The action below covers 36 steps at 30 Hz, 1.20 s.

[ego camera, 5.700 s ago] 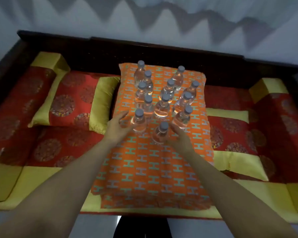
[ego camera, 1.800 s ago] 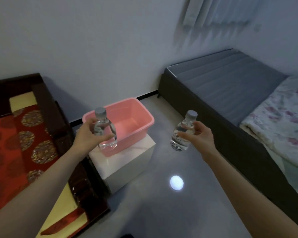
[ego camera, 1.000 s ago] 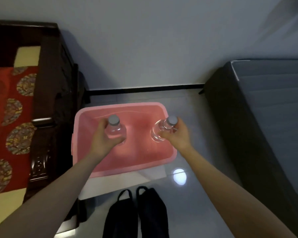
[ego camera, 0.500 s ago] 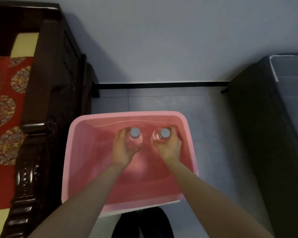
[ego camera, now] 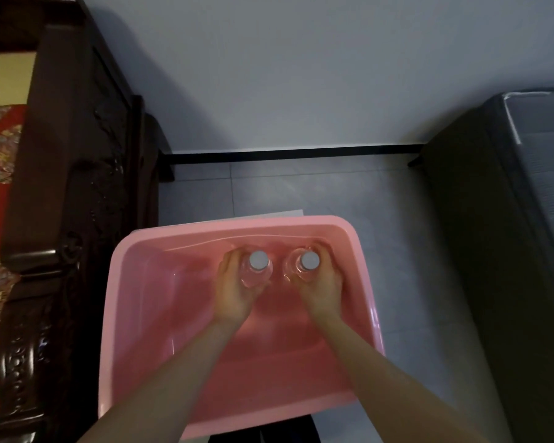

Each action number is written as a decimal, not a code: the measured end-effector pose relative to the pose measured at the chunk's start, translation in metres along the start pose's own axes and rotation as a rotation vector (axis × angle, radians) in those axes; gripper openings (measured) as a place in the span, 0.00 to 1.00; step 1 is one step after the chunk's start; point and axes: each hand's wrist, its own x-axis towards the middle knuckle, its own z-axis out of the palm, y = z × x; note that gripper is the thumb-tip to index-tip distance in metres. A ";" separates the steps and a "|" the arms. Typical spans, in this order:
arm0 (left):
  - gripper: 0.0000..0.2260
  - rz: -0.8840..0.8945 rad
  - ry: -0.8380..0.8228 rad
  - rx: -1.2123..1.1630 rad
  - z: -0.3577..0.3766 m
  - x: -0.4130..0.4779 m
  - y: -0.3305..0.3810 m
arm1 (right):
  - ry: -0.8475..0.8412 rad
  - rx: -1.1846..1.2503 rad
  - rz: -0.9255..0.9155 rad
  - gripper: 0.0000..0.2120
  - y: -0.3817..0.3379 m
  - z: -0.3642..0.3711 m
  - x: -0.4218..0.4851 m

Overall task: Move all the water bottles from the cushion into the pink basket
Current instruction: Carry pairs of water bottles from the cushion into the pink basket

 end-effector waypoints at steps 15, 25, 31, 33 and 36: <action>0.16 0.016 -0.129 -0.071 -0.024 -0.001 0.024 | -0.162 -0.761 -0.608 0.17 -0.021 -0.035 0.023; 0.18 0.038 -0.164 -0.035 0.011 0.008 0.042 | -0.219 -0.701 -0.608 0.05 -0.020 -0.047 0.027; 0.18 0.030 -0.163 0.056 0.013 0.008 0.046 | -0.297 -0.655 -0.580 0.03 -0.021 -0.054 0.031; 0.20 0.101 -0.184 0.155 0.008 0.010 0.051 | -0.282 -0.635 -0.598 0.10 -0.025 -0.059 0.028; 0.18 0.223 -0.280 0.323 0.002 0.014 0.062 | -0.287 -0.617 -0.579 0.21 -0.026 -0.064 0.025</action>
